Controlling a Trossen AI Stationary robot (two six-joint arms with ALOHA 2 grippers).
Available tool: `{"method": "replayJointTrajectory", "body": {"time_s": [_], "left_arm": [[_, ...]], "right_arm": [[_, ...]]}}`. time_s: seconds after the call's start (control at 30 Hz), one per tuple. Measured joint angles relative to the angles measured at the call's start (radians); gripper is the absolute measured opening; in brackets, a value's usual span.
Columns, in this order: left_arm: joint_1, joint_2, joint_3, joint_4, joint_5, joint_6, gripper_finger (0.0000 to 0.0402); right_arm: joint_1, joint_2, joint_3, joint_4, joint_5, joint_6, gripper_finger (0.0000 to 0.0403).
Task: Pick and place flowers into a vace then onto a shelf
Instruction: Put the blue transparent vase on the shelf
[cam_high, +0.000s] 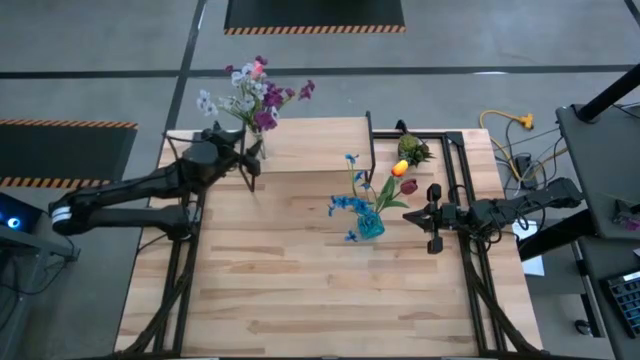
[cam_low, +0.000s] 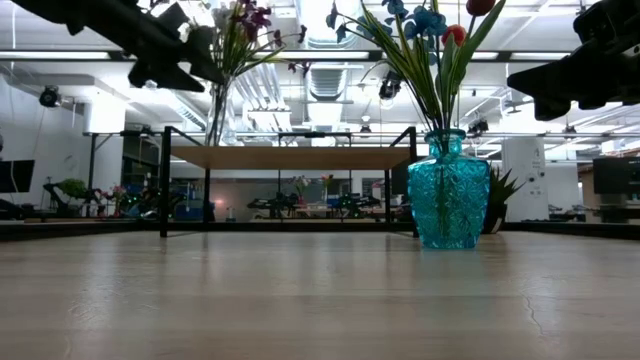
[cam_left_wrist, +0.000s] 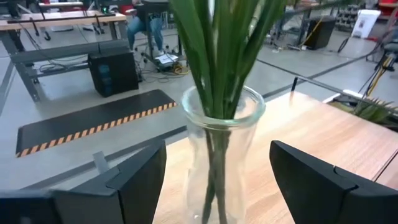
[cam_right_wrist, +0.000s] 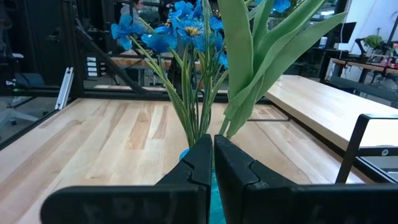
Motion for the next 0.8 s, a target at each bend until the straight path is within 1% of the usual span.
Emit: {"method": "replayJointTrajectory", "body": {"time_s": [0.17, 0.3, 0.4, 0.47, 0.53, 0.6, 0.8], "left_arm": [[0.000, -0.046, 0.000, -0.014, 0.002, 0.001, 0.0270], [-0.008, -0.090, 0.000, -0.114, 0.005, -0.005, 0.0270], [-0.036, -0.131, -0.022, -0.170, 0.009, -0.034, 0.0270], [-0.072, -0.163, -0.060, -0.161, 0.049, -0.052, 0.0268], [-0.114, -0.195, -0.113, -0.116, 0.099, -0.050, 0.0261], [-0.159, -0.226, -0.180, -0.028, 0.141, -0.037, 0.0250], [-0.280, -0.281, -0.408, 0.390, 0.289, 0.107, 0.0189]], "right_arm": [[0.000, 0.000, 0.000, 0.000, 0.000, 0.002, 0.0008], [0.000, 0.000, 0.000, 0.000, 0.000, 0.007, 0.0008], [0.000, 0.000, 0.000, -0.002, 0.000, 0.022, 0.0008], [0.000, 0.000, 0.000, -0.010, 0.000, 0.026, 0.0008], [0.000, 0.000, 0.000, -0.014, 0.000, 0.025, 0.0008], [0.000, 0.000, 0.000, -0.014, 0.000, 0.025, 0.0008], [0.000, 0.000, 0.000, -0.014, 0.000, 0.025, 0.0008]]}}
